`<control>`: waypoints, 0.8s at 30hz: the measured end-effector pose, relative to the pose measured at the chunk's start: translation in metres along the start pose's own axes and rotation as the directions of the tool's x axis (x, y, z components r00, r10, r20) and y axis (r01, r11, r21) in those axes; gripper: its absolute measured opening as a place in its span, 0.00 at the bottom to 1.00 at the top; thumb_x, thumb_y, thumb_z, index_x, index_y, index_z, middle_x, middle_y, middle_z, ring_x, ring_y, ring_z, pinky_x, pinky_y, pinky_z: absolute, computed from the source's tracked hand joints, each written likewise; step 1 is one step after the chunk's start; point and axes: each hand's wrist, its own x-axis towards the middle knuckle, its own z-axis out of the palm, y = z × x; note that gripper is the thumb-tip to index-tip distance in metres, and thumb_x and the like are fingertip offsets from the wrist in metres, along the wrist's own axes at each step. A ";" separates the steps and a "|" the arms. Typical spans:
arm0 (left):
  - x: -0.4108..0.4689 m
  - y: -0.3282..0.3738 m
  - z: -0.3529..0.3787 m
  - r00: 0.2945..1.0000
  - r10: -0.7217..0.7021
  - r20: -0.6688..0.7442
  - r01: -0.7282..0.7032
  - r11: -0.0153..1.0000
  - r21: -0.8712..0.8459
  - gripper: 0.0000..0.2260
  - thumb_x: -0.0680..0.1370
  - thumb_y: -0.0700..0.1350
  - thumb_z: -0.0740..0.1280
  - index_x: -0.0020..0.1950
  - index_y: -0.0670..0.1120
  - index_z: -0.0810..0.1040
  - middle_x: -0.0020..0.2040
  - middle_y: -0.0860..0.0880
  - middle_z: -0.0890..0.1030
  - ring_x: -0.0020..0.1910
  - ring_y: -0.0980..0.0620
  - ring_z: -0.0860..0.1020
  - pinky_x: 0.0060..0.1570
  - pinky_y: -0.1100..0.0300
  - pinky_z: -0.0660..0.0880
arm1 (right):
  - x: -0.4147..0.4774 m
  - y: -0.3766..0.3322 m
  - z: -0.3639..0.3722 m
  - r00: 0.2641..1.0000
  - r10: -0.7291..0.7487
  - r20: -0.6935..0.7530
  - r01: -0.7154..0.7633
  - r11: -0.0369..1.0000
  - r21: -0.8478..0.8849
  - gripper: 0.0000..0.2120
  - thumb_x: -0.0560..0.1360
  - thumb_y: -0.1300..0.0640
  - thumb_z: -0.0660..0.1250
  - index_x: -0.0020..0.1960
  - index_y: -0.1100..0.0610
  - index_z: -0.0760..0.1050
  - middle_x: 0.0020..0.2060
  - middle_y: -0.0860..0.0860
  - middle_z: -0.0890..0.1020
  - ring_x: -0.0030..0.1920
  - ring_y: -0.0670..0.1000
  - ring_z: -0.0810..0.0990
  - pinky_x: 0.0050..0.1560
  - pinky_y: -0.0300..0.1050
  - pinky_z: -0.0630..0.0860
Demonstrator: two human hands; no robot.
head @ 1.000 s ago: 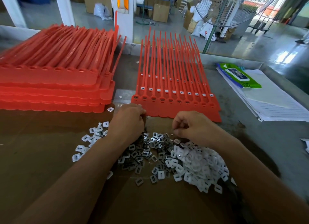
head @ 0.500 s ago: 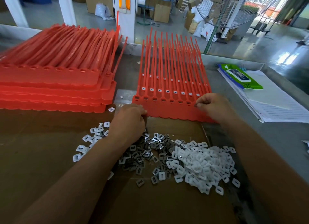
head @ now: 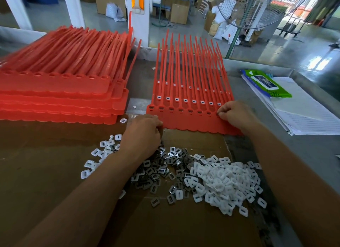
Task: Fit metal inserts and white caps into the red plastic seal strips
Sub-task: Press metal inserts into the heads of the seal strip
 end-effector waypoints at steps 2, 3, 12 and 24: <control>0.000 0.000 0.000 1.000 0.001 -0.003 -0.001 1.000 -0.001 0.15 0.74 0.34 0.59 0.58 0.41 0.78 0.62 0.45 0.75 0.63 0.51 0.70 0.65 0.60 0.62 | 0.001 -0.001 0.000 1.000 0.011 0.012 -0.011 1.000 -0.020 0.13 0.75 0.61 0.64 0.34 0.49 0.73 0.38 0.44 0.73 0.45 0.46 0.71 0.48 0.44 0.68; 0.000 0.001 -0.001 1.000 0.002 -0.003 -0.002 1.000 -0.001 0.15 0.74 0.34 0.59 0.58 0.41 0.78 0.62 0.45 0.76 0.63 0.51 0.70 0.65 0.60 0.62 | 0.002 -0.001 0.001 1.000 0.017 0.012 -0.017 1.000 -0.021 0.13 0.75 0.61 0.64 0.34 0.49 0.73 0.38 0.44 0.73 0.45 0.46 0.71 0.48 0.44 0.68; 0.000 -0.001 0.000 1.000 0.009 0.006 -0.009 1.000 0.014 0.16 0.74 0.34 0.59 0.58 0.41 0.77 0.63 0.45 0.75 0.64 0.50 0.70 0.66 0.57 0.62 | 0.002 -0.003 0.002 0.992 0.109 -0.061 -0.096 0.978 0.183 0.12 0.70 0.65 0.68 0.35 0.50 0.73 0.39 0.44 0.73 0.45 0.45 0.70 0.49 0.45 0.67; -0.002 0.000 -0.001 0.999 0.028 -0.027 -0.028 1.000 0.010 0.15 0.73 0.33 0.59 0.57 0.40 0.78 0.60 0.44 0.77 0.62 0.51 0.72 0.63 0.62 0.61 | -0.006 0.002 0.003 0.996 0.030 -0.080 -0.014 0.980 0.201 0.05 0.73 0.60 0.67 0.44 0.51 0.74 0.47 0.47 0.74 0.47 0.46 0.73 0.47 0.40 0.69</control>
